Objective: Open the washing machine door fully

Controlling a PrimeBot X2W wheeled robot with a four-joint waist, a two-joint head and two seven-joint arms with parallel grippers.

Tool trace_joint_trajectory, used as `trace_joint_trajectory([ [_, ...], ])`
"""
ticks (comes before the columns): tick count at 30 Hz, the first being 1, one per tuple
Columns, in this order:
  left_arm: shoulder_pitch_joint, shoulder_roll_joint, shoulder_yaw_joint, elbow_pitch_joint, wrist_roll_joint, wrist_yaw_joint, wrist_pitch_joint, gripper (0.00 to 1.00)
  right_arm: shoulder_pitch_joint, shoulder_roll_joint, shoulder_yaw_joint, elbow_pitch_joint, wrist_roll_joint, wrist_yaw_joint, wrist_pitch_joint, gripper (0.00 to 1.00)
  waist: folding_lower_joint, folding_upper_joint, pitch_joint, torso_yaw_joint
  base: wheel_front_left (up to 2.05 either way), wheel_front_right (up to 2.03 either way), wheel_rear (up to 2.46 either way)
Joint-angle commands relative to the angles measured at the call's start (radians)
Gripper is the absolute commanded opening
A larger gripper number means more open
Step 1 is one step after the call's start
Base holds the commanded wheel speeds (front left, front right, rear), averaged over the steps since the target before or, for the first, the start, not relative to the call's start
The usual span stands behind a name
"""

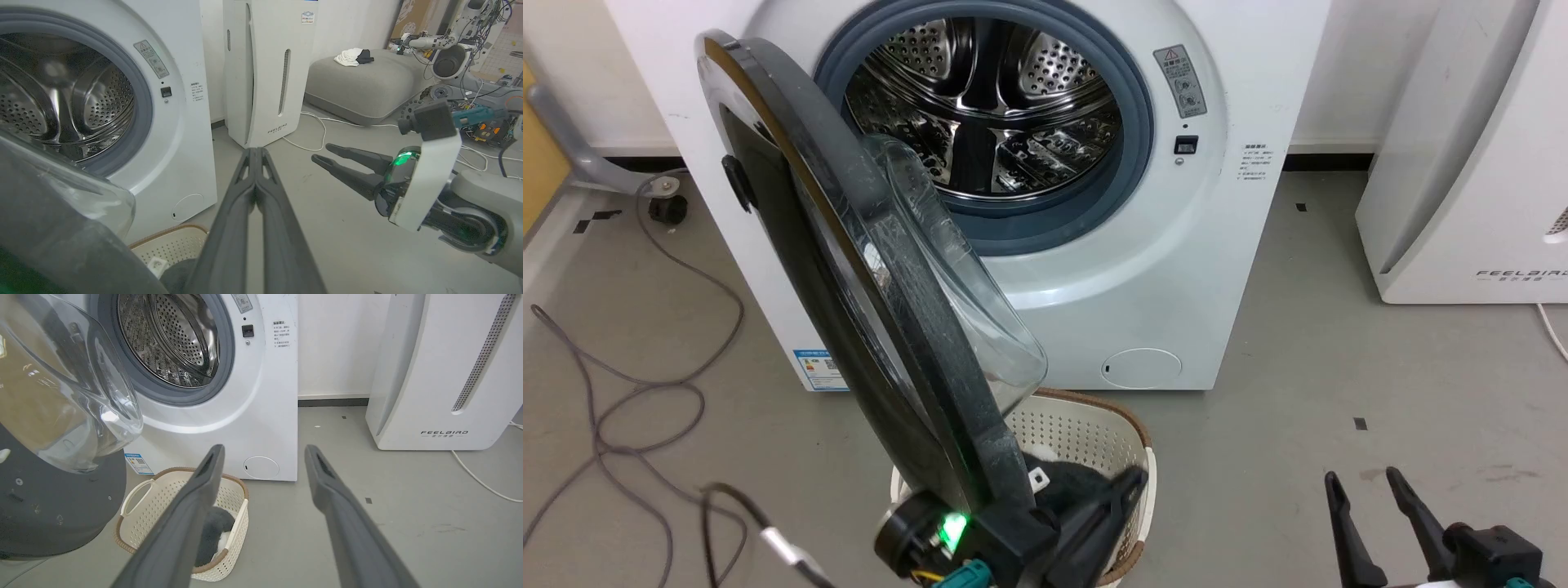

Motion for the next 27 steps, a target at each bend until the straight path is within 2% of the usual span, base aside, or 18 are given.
trace_joint_trajectory([
  [1,0.018,0.003,-0.007,0.029,-0.005,-0.001,0.006,0.00,-0.001,0.003,0.004,0.004,0.002,0.001,-0.005,1.00,0.0000,0.0000,0.001,-0.001,0.00,0.00,0.00],
  [5,0.023,-0.004,-0.016,0.116,0.007,0.013,-0.004,0.00,-0.002,0.003,0.009,0.011,0.003,0.001,-0.005,1.00,0.0000,0.0000,0.002,-0.004,0.00,0.00,0.00],
  [15,-0.031,-0.050,0.031,0.291,0.015,0.090,-0.089,0.00,-0.002,0.003,0.015,0.020,0.009,0.001,0.000,1.00,0.0000,0.0000,0.005,-0.006,0.00,0.00,0.00],
  [27,-0.033,-0.059,0.088,0.332,0.019,0.174,-0.154,0.00,-0.008,0.003,0.023,0.037,0.025,0.001,-0.004,1.00,0.0000,0.0000,0.017,0.008,0.00,0.00,0.00],
])
